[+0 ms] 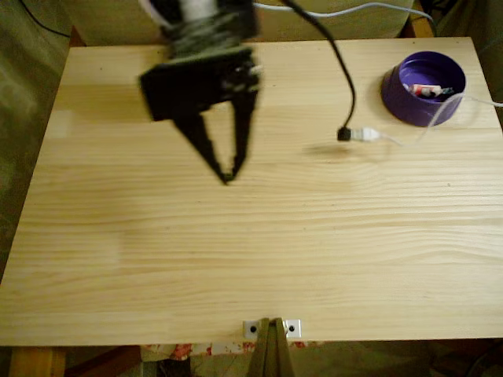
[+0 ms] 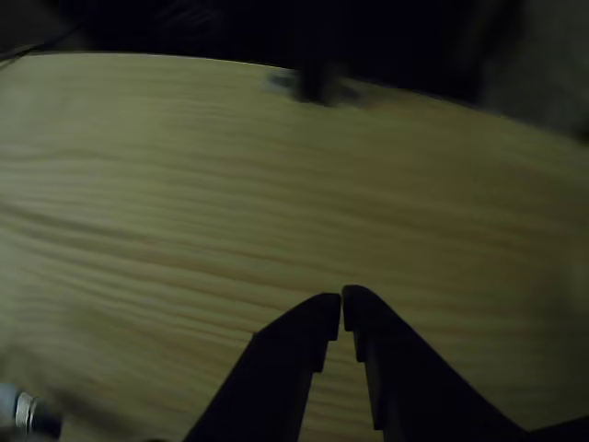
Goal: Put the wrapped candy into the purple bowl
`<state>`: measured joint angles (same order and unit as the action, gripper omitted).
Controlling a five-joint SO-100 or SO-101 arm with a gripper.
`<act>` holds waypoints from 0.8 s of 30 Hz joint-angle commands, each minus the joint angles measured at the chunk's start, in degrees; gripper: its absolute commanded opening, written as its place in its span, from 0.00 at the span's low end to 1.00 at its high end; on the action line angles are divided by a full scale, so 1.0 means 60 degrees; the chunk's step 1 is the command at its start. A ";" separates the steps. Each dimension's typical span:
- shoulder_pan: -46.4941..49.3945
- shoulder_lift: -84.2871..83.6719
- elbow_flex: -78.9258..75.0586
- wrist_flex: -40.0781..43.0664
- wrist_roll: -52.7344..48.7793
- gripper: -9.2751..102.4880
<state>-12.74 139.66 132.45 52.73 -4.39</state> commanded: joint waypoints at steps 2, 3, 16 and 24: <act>0.1523 0.1904 0.1289 -0.0645 0.0439 0.06; 0.1729 0.2183 0.1597 -0.0645 0.0571 0.06; 0.3032 0.5859 0.5640 -0.0498 0.0864 0.06; 0.2827 0.6870 0.6724 -0.0542 0.1099 0.06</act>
<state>4.83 179.74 173.50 50.89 1.58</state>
